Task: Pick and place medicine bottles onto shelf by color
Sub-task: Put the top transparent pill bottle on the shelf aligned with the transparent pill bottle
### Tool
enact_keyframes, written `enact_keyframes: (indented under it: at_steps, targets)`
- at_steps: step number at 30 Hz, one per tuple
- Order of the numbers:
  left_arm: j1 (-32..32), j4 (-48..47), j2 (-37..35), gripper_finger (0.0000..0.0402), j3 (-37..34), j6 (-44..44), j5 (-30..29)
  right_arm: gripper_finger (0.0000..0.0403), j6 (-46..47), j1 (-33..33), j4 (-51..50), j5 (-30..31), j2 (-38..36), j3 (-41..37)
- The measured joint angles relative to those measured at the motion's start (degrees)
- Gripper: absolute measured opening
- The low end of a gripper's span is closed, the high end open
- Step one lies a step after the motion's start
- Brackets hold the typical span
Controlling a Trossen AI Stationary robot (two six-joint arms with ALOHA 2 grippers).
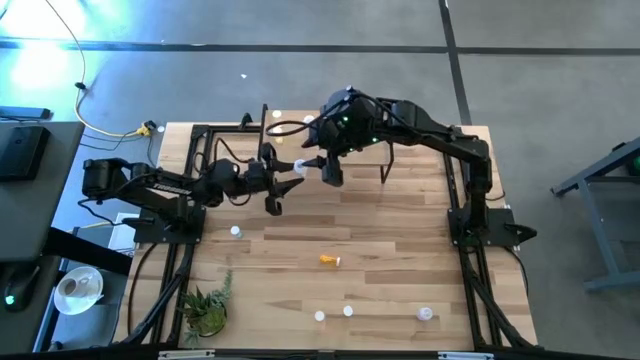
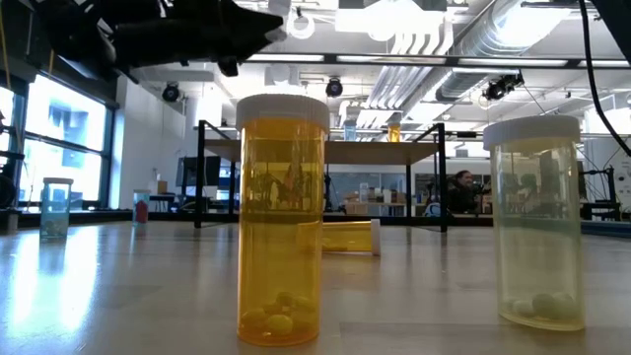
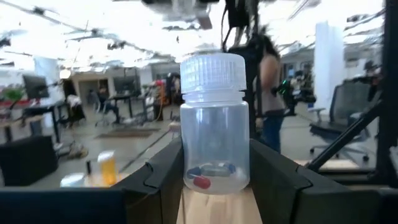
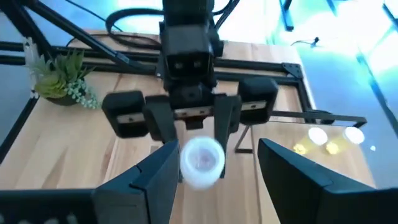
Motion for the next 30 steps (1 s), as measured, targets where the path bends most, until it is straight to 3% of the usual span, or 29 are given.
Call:
enact_keyframes:
  at_steps: [8, 26, 30]
  targets:
    - [-0.66, 2.51, -0.02, 0.0146, 0.04, -0.02, 1.88, 0.0209, 0.00, 0.00, 0.29, -6.59, 1.82, -0.05]
    - [-0.84, 2.70, -0.02, 0.0147, 0.07, -0.10, 1.41, 0.0208, 0.52, 0.09, 0.20, -6.46, 4.99, -0.05]
    - [-0.84, 2.68, -0.02, 0.0147, 0.07, -0.05, 0.76, 0.0191, 0.90, 0.09, 0.08, -6.42, 4.99, -0.05]
